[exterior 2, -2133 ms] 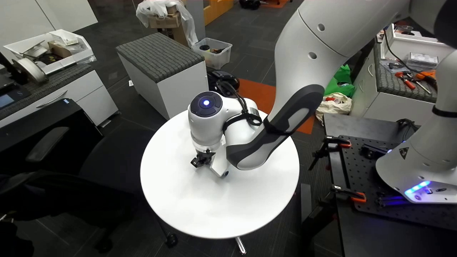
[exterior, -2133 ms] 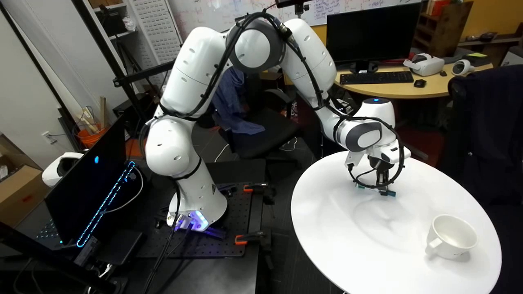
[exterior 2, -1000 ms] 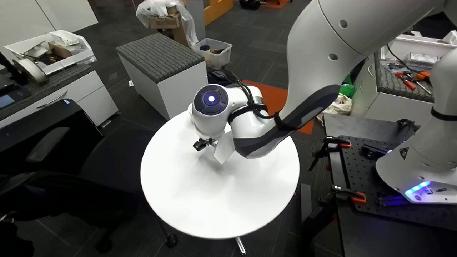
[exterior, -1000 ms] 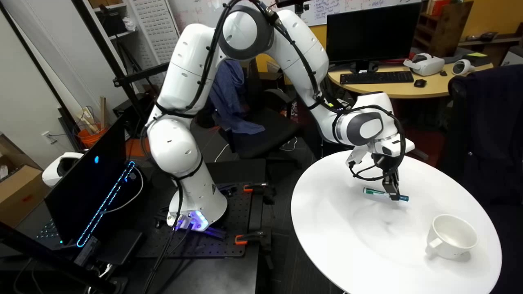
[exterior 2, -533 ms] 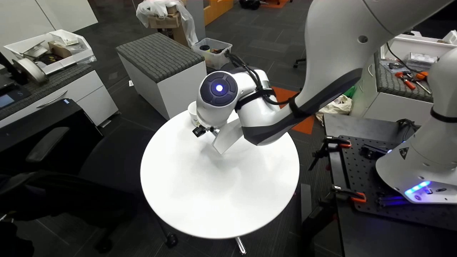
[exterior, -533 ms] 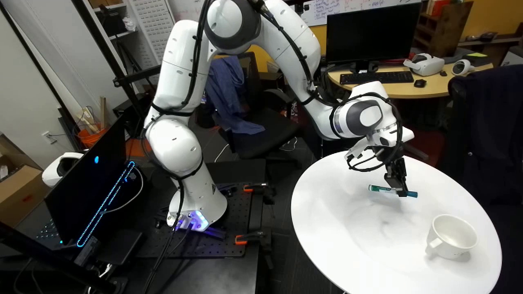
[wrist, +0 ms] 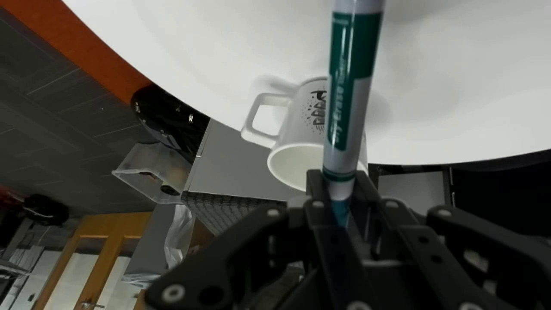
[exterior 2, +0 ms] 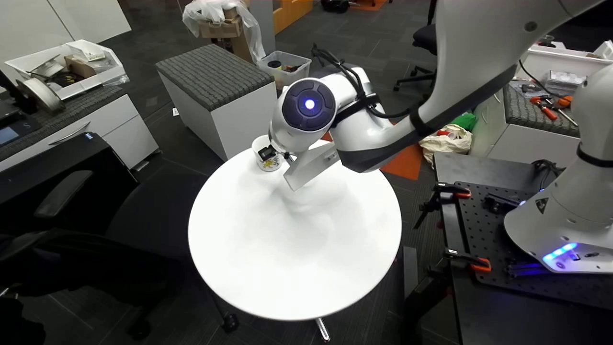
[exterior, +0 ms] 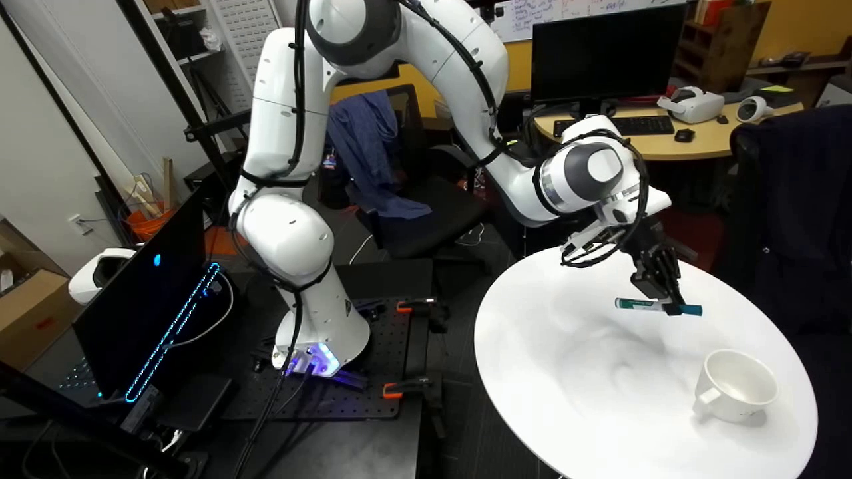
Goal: Put the green marker inside the white mug
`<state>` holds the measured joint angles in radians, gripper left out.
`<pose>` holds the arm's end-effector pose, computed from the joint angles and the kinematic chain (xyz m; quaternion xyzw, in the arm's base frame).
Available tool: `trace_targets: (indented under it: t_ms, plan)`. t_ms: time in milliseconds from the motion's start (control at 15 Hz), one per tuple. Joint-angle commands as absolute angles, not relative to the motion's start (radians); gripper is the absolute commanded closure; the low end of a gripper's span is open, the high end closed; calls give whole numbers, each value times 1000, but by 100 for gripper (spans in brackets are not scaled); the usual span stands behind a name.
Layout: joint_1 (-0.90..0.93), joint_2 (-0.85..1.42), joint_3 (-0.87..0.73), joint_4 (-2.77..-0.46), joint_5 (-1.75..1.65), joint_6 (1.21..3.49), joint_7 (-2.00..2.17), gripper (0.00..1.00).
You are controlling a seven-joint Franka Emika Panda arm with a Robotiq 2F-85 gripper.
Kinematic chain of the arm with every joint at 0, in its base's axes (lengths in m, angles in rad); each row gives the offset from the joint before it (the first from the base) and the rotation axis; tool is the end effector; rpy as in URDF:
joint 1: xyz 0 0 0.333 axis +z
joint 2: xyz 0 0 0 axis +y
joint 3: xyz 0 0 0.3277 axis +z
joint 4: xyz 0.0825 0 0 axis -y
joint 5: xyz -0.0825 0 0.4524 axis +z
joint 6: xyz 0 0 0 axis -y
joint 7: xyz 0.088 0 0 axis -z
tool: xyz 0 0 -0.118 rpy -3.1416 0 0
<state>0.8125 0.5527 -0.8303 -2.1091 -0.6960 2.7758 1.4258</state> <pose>0.6475 0.0104 0.1950 0.8843 -0.3076 0.2822 0.2090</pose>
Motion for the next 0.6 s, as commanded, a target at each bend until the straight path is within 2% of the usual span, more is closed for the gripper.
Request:
trace_targets:
  t_ms: [0,267,533]
  plan:
    - [859,521,-885,-2122,-821,2736,1581,95]
    - [832,524,-870,-2084,-968,2647,1769,95]
    - [742,501,-769,-2035,-1091,2471,1915,95]
